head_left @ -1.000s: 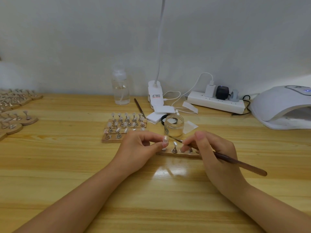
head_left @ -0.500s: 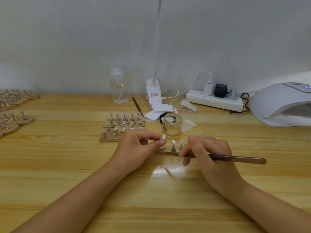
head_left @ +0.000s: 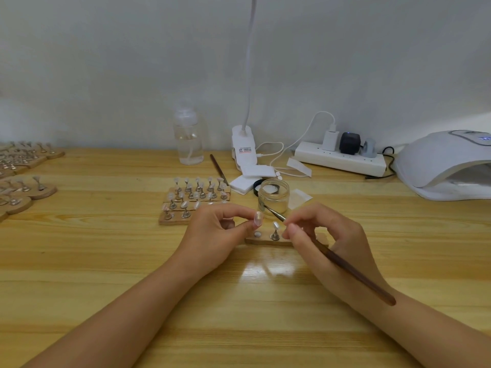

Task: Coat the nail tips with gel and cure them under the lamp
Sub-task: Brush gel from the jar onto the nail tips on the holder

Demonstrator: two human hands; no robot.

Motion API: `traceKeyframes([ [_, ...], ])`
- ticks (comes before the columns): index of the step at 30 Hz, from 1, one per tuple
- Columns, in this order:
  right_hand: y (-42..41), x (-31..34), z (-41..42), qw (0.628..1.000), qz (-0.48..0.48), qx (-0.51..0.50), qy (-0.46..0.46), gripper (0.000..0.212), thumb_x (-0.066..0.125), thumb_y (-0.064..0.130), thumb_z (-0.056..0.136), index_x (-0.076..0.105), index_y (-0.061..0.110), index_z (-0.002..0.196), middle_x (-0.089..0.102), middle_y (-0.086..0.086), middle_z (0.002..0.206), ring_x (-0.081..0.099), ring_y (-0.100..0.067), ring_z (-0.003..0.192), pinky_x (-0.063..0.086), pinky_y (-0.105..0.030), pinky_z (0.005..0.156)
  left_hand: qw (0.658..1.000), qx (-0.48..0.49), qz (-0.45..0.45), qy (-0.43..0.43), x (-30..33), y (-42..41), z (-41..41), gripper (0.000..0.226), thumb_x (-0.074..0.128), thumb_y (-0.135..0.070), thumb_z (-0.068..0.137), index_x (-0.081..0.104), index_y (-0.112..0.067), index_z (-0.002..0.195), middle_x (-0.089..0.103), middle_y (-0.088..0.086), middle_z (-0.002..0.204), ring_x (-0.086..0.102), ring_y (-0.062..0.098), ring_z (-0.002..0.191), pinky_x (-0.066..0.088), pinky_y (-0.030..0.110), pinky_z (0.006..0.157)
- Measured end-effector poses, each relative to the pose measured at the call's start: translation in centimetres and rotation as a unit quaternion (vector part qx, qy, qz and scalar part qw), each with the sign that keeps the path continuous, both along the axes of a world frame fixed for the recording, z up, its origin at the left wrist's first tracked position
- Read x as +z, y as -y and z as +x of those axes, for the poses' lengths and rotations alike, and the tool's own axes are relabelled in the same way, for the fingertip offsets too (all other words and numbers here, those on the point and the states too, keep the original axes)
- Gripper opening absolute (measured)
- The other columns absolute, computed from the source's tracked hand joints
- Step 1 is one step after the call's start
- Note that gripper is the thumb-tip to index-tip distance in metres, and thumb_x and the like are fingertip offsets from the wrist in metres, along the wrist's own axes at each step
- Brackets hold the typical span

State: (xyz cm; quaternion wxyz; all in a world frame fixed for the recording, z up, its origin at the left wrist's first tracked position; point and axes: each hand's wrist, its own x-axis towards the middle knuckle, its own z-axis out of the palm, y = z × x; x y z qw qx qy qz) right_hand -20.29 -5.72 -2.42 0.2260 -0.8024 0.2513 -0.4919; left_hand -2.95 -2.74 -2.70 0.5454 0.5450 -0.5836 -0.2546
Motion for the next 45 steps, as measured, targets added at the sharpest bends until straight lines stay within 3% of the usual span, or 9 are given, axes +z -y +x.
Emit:
traceKeyframes([
  [4, 0.05, -0.12, -0.03, 1.0, 0.022, 0.003, -0.003, 0.027, 0.046, 0.035, 0.083, 0.064, 0.016, 0.074, 0.064, 0.005, 0.067, 0.06, -0.018, 0.065, 0.047, -0.038, 0.066, 1.0, 0.003, 0.01, -0.006, 0.23, -0.11, -0.27, 0.014, 0.073, -0.019, 0.073, 0.072, -0.032, 0.07, 0.072, -0.006, 0.077, 0.057, 0.05, 0.075, 0.05, 0.051, 0.074],
  [9, 0.06, -0.43, -0.19, 0.999, 0.022, 0.028, 0.018, 0.038, 0.035, 0.032, 0.088, 0.063, 0.018, 0.065, 0.064, 0.005, 0.063, 0.059, -0.005, 0.064, 0.041, -0.016, 0.066, 1.0, 0.017, 0.004, -0.008, 0.44, -0.19, -0.39, 0.024, 0.073, -0.018, 0.072, 0.07, -0.039, 0.062, 0.071, -0.015, 0.074, 0.057, 0.048, 0.075, 0.051, 0.04, 0.068],
  [13, 0.17, -0.23, -0.02, 0.998, 0.049, 0.017, 0.043, 0.033, 0.035, 0.034, 0.087, 0.062, 0.021, 0.073, 0.065, 0.005, 0.07, 0.063, -0.009, 0.07, 0.045, -0.016, 0.066, 1.0, 0.006, 0.0, -0.006, 0.4, -0.15, -0.29, 0.017, 0.072, -0.024, 0.07, 0.071, -0.04, 0.064, 0.071, -0.011, 0.073, 0.056, 0.05, 0.07, 0.049, 0.035, 0.062],
  [16, 0.13, -0.3, 0.08, 0.999, 0.05, 0.016, 0.011, 0.035, 0.035, 0.036, 0.087, 0.062, 0.02, 0.071, 0.064, 0.007, 0.069, 0.061, -0.009, 0.07, 0.045, -0.022, 0.068, 1.0, 0.001, -0.005, -0.006, 0.11, 0.03, -0.15, 0.02, 0.073, -0.018, 0.071, 0.071, -0.037, 0.064, 0.071, -0.003, 0.072, 0.056, 0.05, 0.067, 0.05, 0.046, 0.065],
  [22, 0.16, -0.28, -0.04, 0.999, 0.039, 0.008, 0.018, 0.035, 0.034, 0.036, 0.088, 0.061, 0.021, 0.07, 0.063, 0.007, 0.068, 0.061, -0.013, 0.071, 0.047, -0.03, 0.069, 1.0, -0.01, 0.001, 0.016, -0.09, 0.07, 0.13, 0.017, 0.072, -0.015, 0.073, 0.07, -0.032, 0.071, 0.06, -0.015, 0.05, 0.038, 0.005, 0.047, 0.035, 0.013, 0.051],
  [30, 0.27, -0.48, -0.05, 1.0, -0.002, -0.009, 0.001, 0.038, 0.035, 0.033, 0.089, 0.061, 0.018, 0.067, 0.062, 0.005, 0.065, 0.058, -0.012, 0.067, 0.045, -0.033, 0.068, 1.0, 0.002, 0.002, 0.024, -0.11, 0.06, 0.12, 0.014, 0.071, -0.012, 0.074, 0.071, -0.026, 0.076, 0.044, -0.015, 0.037, 0.028, 0.005, 0.04, 0.027, 0.009, 0.048],
  [35, 0.25, -0.52, 0.07, 1.0, -0.017, -0.009, -0.022, 0.037, 0.035, 0.033, 0.089, 0.061, 0.021, 0.066, 0.061, 0.006, 0.064, 0.057, -0.007, 0.065, 0.04, -0.019, 0.071, 0.999, 0.006, -0.004, 0.033, 0.06, 0.12, -0.02, 0.019, 0.071, -0.007, 0.075, 0.07, -0.026, 0.075, 0.054, -0.02, 0.046, 0.028, 0.005, 0.04, 0.028, 0.013, 0.048],
  [41, 0.38, -0.4, 0.1, 1.0, 0.007, -0.006, -0.019, 0.034, 0.032, 0.035, 0.09, 0.061, 0.024, 0.074, 0.061, 0.01, 0.069, 0.058, -0.012, 0.071, 0.044, -0.028, 0.069, 0.999, 0.004, -0.005, 0.035, 0.13, 0.01, 0.02, 0.019, 0.07, -0.005, 0.075, 0.071, -0.024, 0.075, 0.059, -0.024, 0.054, 0.028, 0.005, 0.039, 0.027, 0.009, 0.046],
  [45, 0.25, -0.58, -0.03, 1.0, -0.025, 0.006, -0.007, 0.042, 0.03, 0.03, 0.092, 0.062, 0.019, 0.067, 0.061, 0.007, 0.061, 0.057, -0.006, 0.065, 0.041, -0.024, 0.071, 0.999, 0.004, -0.002, 0.039, 0.13, 0.02, 0.01, 0.021, 0.07, -0.004, 0.075, 0.071, -0.024, 0.074, 0.057, -0.024, 0.053, 0.029, 0.005, 0.04, 0.028, 0.009, 0.048],
])
